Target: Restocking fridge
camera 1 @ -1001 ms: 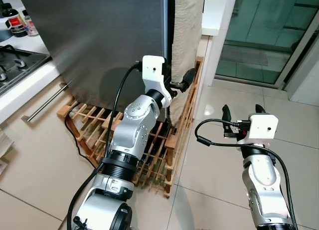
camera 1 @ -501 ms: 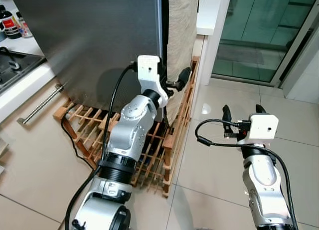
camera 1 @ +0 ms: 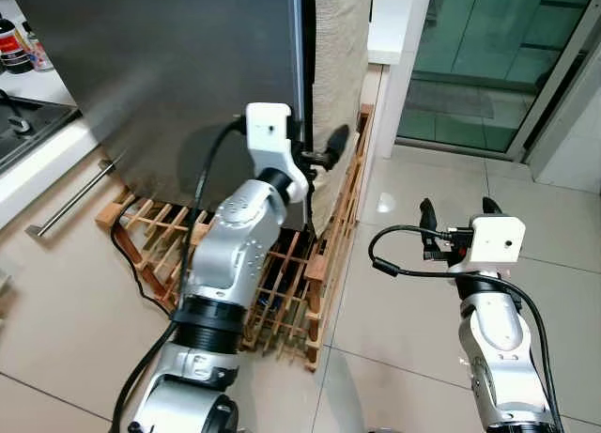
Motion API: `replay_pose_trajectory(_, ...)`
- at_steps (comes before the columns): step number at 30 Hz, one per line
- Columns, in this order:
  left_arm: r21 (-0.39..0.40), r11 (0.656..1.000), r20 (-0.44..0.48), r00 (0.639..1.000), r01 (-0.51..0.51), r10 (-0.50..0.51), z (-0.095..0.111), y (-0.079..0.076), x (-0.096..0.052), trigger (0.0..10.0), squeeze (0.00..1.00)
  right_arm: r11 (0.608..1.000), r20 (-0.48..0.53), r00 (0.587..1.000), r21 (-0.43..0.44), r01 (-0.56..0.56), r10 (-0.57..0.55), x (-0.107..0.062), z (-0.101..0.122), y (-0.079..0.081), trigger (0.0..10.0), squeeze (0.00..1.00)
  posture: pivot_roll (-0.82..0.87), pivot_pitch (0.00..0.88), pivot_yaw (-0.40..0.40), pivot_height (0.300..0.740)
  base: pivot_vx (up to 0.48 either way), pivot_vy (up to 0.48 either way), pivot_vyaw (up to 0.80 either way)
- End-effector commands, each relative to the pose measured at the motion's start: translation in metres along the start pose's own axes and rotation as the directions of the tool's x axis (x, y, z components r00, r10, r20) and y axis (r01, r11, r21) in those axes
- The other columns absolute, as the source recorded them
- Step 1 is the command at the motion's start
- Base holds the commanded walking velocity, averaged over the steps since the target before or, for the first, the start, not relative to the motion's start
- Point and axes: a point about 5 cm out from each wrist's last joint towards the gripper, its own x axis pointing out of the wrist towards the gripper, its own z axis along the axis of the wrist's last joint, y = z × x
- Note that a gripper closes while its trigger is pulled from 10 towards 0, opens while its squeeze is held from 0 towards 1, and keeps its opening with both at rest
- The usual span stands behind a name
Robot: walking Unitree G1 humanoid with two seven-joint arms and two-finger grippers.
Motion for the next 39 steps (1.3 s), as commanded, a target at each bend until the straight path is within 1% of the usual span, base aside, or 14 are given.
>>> replay_pose_trajectory(1, 0.005, 1.000, -0.013, 0.999, -0.030, 0.030, -0.001, 0.005, -0.003, 10.0, 0.00, 1.000, 0.000, 1.000, -0.006, -0.002, 0.002, 0.000, 0.000, 0.000, 10.0, 0.00, -0.10, 0.000, 0.064, 0.740, 0.000, 0.000, 0.00)
replay_pose_trajectory(4, 0.003, 0.999, -0.018, 0.999, -0.034, 0.034, -0.001, 0.005, -0.003, 10.0, 0.00, 1.000, -0.001, 1.000, -0.006, -0.007, 0.007, 0.000, 0.000, 0.001, 10.0, 0.00, -0.09, 0.000, 0.062, 0.740, 0.000, 0.000, 0.00)
replay_pose_trajectory(6, 0.006, 0.999, -0.032, 0.999, -0.042, 0.042, -0.002, 0.008, -0.008, 10.0, 0.00, 1.000, -0.002, 1.000, -0.007, -0.014, 0.014, 0.000, 0.000, 0.002, 10.0, 0.00, -0.09, 0.000, 0.060, 0.740, 0.000, 0.000, 0.00)
replay_pose_trajectory(9, 0.006, 0.999, -0.035, 0.998, -0.044, 0.044, -0.002, 0.008, -0.008, 10.0, 0.00, 1.000, -0.002, 1.000, -0.007, -0.014, 0.014, 0.000, 0.000, 0.002, 10.0, 0.00, -0.09, 0.000, 0.060, 0.740, 0.000, 0.000, 0.00)
replay_pose_trajectory(13, 0.000, 1.000, -0.035, 0.999, -0.010, 0.010, 0.000, 0.000, -0.008, 10.0, 0.00, 1.000, -0.004, 1.000, -0.007, -0.020, 0.020, 0.001, -0.001, 0.003, 10.0, 0.00, -0.09, 0.000, 0.058, 0.740, 0.000, 0.000, 0.00)
replay_pose_trajectory(18, -0.002, 1.000, -0.043, 0.999, 0.008, -0.008, -0.001, -0.004, -0.007, 10.0, 0.00, 1.000, -0.006, 1.000, -0.008, -0.016, 0.016, 0.001, -0.001, 0.002, 10.0, 0.00, -0.09, 0.000, 0.057, 0.740, 0.000, 0.000, 0.00)
replay_pose_trajectory(21, -0.004, 1.000, -0.051, 0.998, 0.030, -0.030, -0.002, -0.009, -0.002, 10.0, 0.00, 1.000, -0.005, 1.000, -0.007, -0.017, 0.017, 0.001, -0.001, 0.002, 10.0, 0.00, -0.10, 0.000, 0.058, 0.740, 0.000, 0.000, 0.00)
replay_pose_trajectory(24, -0.006, 0.999, -0.058, 0.998, 0.038, -0.038, -0.002, -0.011, 0.004, 10.0, 0.00, 1.000, 0.008, 1.000, 0.001, -0.026, 0.026, 0.003, 0.002, 0.004, 10.0, 0.00, -0.10, 0.000, 0.061, 0.740, 0.000, 0.000, 0.00)
replay_pose_trajectory(26, -0.007, 0.999, -0.060, 0.997, 0.039, -0.039, -0.002, -0.011, 0.005, 10.0, 0.00, 1.000, 0.011, 1.000, 0.001, -0.027, 0.027, 0.004, 0.003, 0.004, 10.0, 0.00, -0.10, 0.000, 0.061, 0.740, 0.000, 0.000, 0.00)
replay_pose_trajectory(31, -0.026, 0.997, -0.084, 0.994, 0.072, -0.074, -0.007, -0.020, 0.009, 10.0, 0.00, 0.999, 0.004, 0.999, 0.014, -0.053, 0.052, 0.004, 0.003, 0.003, 10.0, 0.00, -0.11, 0.000, 0.060, 0.740, 0.000, 0.000, 0.00)
replay_pose_trajectory(34, -0.027, 0.997, -0.082, 0.993, 0.078, -0.080, -0.006, -0.023, 0.011, 10.0, 0.00, 0.997, 0.002, 0.997, 0.019, -0.072, 0.072, 0.003, 0.003, 0.004, 10.0, 0.00, -0.10, 0.000, 0.059, 0.740, 0.000, 0.000, 0.00)
replay_pose_trajectory(36, -0.028, 0.996, -0.081, 0.993, 0.082, -0.084, -0.006, -0.024, 0.012, 10.0, 0.00, 0.996, -0.002, 0.996, 0.030, -0.084, 0.084, 0.003, 0.003, 0.005, 10.0, 0.00, -0.10, 0.000, 0.059, 0.740, 0.000, 0.000, 0.00)
replay_pose_trajectory(39, -0.027, 0.995, -0.079, 0.993, 0.092, -0.094, -0.005, -0.027, 0.015, 10.0, 0.00, 0.991, -0.023, 0.994, 0.081, -0.104, 0.107, 0.002, 0.000, 0.007, 10.0, 0.00, -0.10, 0.000, 0.058, 0.740, 0.000, 0.000, 0.00)
